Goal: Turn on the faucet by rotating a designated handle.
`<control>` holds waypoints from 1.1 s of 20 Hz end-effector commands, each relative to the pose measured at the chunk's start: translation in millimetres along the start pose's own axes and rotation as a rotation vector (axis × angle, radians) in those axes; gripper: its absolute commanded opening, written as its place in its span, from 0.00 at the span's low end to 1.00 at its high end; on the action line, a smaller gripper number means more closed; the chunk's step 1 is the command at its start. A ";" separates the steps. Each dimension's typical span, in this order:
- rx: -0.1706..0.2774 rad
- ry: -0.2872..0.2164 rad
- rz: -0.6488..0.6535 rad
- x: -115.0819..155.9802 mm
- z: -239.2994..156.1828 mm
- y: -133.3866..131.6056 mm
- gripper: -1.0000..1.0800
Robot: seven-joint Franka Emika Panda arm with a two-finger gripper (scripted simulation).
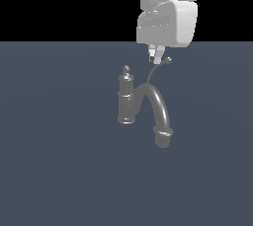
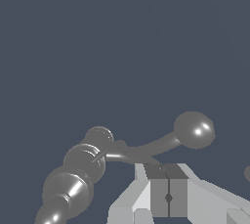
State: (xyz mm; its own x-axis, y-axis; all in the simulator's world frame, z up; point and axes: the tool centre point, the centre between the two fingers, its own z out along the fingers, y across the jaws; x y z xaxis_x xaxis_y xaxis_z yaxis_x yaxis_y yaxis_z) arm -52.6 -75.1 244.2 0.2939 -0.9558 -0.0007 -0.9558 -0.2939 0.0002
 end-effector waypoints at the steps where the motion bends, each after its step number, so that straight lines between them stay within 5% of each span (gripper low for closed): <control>1: 0.002 0.002 0.019 16.6 0.6 -2.5 0.00; 17: 0.000 0.001 0.033 61.3 1.4 -34.9 0.00; 18: 0.000 0.001 0.033 61.3 1.4 -34.9 0.00; 19: 0.002 -0.005 -0.015 31.8 -0.6 -45.4 0.00; 22: 0.002 -0.005 -0.010 34.3 -0.4 -53.8 0.00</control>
State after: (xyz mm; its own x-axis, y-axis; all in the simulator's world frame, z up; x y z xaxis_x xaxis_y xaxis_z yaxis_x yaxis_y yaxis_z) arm 4.6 -90.1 244.3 0.3081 -0.9513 -0.0071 -0.9514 -0.3081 0.0001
